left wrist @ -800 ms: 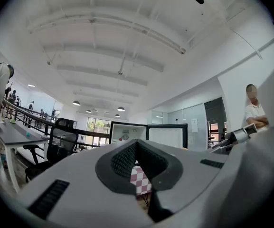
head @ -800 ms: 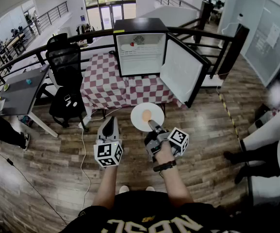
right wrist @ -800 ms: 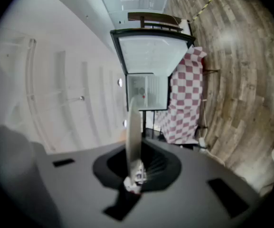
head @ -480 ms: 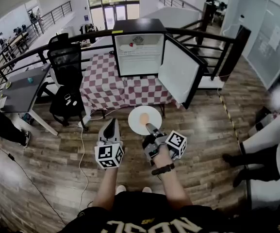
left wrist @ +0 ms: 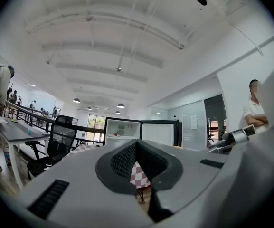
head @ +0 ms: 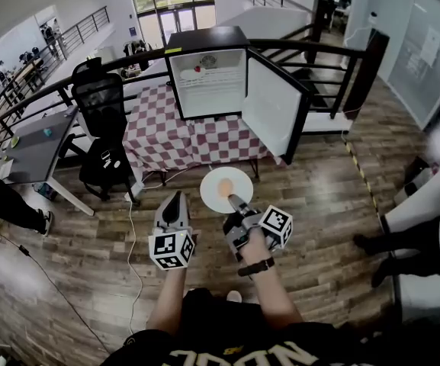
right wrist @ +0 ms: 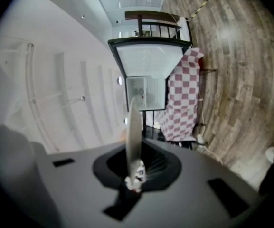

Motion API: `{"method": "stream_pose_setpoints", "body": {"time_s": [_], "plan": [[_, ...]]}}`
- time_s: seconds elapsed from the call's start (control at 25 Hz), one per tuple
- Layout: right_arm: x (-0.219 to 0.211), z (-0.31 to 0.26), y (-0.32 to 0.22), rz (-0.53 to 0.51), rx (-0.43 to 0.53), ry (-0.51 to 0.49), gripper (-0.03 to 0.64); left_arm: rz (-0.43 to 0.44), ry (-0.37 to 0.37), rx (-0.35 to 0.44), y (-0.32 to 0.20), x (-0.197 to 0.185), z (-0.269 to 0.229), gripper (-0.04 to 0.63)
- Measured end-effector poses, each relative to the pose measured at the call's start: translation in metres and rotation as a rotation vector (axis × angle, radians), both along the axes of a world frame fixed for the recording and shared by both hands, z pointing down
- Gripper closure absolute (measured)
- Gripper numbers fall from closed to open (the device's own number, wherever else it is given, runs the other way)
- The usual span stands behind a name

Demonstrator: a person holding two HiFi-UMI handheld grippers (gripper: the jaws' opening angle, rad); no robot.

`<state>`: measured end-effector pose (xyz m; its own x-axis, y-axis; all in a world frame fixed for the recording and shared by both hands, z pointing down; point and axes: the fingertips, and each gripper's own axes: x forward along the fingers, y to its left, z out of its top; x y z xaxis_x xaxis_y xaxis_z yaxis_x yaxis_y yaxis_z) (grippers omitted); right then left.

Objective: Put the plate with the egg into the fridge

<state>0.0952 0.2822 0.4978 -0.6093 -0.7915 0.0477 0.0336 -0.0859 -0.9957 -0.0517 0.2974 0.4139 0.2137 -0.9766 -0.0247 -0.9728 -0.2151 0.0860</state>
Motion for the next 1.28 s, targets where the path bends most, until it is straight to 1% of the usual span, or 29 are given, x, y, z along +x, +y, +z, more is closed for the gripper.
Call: {"method": "stream_pose_setpoints", "body": {"time_s": [0.24, 0.44, 0.64, 0.76, 1.0, 1.08, 1.28], "plan": [[0.004, 0.003, 0.001, -0.004, -0.022, -0.061, 0.580, 0.001, -0.002, -0.006, 0.000, 0.010, -0.002, 0.574], [0.003, 0.000, -0.002, -0.003, 0.001, -0.059, 0.580, 0.000, -0.001, -0.010, 0.002, 0.010, 0.002, 0.574], [-0.003, 0.009, -0.015, -0.010, -0.020, -0.081, 0.578, -0.016, 0.008, -0.030, -0.013, 0.006, 0.011, 0.574], [-0.005, 0.013, -0.026, -0.003, -0.019, -0.071, 0.580, -0.012, 0.010, -0.027, -0.024, 0.003, 0.013, 0.574], [-0.017, 0.014, -0.056, 0.002, -0.016, -0.087, 0.580, -0.010, 0.040, -0.017, -0.066, -0.013, 0.013, 0.574], [-0.021, 0.014, -0.068, 0.008, -0.013, -0.069, 0.580, -0.008, 0.057, -0.011, -0.083, -0.019, 0.011, 0.574], [-0.030, 0.000, -0.112, 0.035, 0.035, -0.025, 0.580, 0.022, 0.061, 0.018, -0.131, -0.029, -0.001, 0.574]]}}
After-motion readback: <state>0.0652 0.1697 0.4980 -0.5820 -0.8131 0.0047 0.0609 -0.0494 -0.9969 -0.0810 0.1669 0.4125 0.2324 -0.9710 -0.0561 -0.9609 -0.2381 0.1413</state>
